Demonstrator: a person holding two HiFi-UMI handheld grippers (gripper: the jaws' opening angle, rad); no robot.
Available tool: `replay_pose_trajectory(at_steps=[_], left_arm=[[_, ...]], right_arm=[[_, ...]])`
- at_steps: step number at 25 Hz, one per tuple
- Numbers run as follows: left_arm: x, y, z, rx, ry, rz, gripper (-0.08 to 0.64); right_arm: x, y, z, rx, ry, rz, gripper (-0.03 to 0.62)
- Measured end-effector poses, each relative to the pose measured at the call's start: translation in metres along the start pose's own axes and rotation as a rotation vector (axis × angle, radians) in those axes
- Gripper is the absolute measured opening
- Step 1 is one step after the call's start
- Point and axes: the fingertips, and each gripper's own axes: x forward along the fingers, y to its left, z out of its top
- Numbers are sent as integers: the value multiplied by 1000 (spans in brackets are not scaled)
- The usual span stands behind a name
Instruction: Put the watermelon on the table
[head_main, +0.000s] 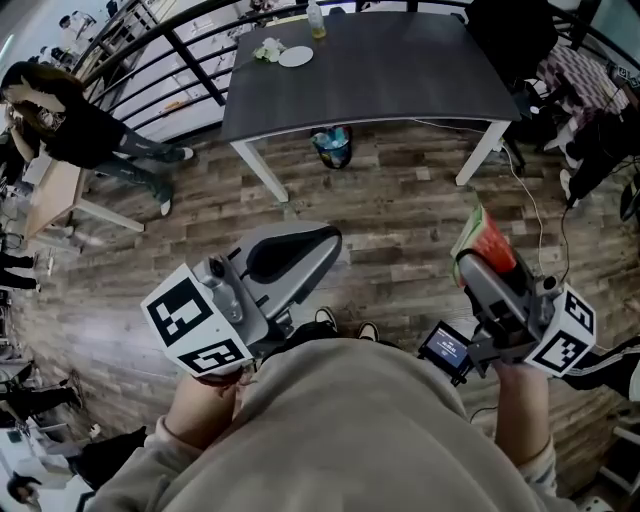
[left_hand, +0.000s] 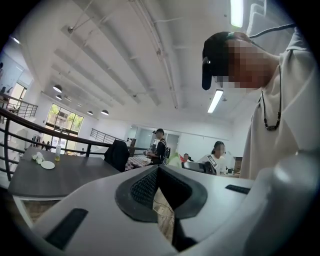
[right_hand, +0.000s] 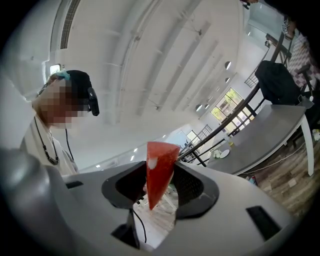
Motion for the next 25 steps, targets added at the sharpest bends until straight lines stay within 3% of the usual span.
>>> replay_pose_trajectory(at_steps=[6,16,25], left_arm=[[17,33,9,1,-10,13,6],[47,107,29,-12,-34,-58,6],[30,205,38,-48,-63,-63,6]], right_arm=[[11,-25,13,-10,6,-12,183],[63,-63,45,-46,6,-56,183],[160,-96,47,-52,52,-70,183]])
